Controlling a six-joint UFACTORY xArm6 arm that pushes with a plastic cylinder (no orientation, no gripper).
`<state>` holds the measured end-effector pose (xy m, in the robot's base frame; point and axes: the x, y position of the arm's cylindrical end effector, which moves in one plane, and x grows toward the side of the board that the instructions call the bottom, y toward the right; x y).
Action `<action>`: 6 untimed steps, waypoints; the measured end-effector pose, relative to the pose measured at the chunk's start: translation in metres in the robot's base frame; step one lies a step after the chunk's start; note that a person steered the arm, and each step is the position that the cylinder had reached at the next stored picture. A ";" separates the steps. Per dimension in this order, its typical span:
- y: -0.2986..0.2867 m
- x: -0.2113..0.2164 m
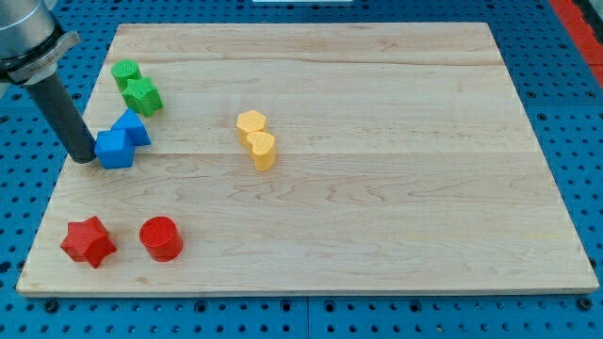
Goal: Place your arm at the left of the green star
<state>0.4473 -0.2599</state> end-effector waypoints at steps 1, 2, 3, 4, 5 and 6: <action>0.006 0.000; 0.010 -0.001; 0.011 -0.007; -0.045 -0.007; -0.035 -0.040; -0.012 -0.069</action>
